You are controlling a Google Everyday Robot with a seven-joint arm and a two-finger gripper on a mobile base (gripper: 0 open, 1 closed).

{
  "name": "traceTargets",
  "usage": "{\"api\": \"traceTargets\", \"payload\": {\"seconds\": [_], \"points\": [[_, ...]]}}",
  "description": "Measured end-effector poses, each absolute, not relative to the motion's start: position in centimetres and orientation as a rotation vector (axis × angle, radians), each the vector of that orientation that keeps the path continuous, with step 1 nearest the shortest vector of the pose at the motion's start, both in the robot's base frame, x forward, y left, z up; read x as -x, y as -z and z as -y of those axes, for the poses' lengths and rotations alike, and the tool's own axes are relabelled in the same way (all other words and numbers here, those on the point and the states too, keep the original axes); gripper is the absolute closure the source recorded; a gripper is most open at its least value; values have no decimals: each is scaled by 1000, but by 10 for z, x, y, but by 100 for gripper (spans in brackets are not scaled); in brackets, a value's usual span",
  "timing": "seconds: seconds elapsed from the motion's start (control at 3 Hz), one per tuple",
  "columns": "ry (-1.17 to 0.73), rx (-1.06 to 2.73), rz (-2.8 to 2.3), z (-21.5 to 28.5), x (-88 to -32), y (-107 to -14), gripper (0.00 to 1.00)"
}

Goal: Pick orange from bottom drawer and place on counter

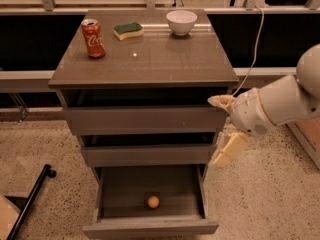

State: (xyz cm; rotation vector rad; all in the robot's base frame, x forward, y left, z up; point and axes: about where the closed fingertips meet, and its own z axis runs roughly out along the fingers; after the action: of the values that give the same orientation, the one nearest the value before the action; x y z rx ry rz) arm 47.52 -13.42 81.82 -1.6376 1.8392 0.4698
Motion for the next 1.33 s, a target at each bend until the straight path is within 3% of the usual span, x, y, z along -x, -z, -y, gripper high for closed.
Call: {"api": "traceTargets", "payload": {"seconds": [0.67, 1.33], "points": [[-725, 1459, -1681, 126, -495, -706, 0], [-690, 1411, -1722, 120, -499, -672, 0]]}}
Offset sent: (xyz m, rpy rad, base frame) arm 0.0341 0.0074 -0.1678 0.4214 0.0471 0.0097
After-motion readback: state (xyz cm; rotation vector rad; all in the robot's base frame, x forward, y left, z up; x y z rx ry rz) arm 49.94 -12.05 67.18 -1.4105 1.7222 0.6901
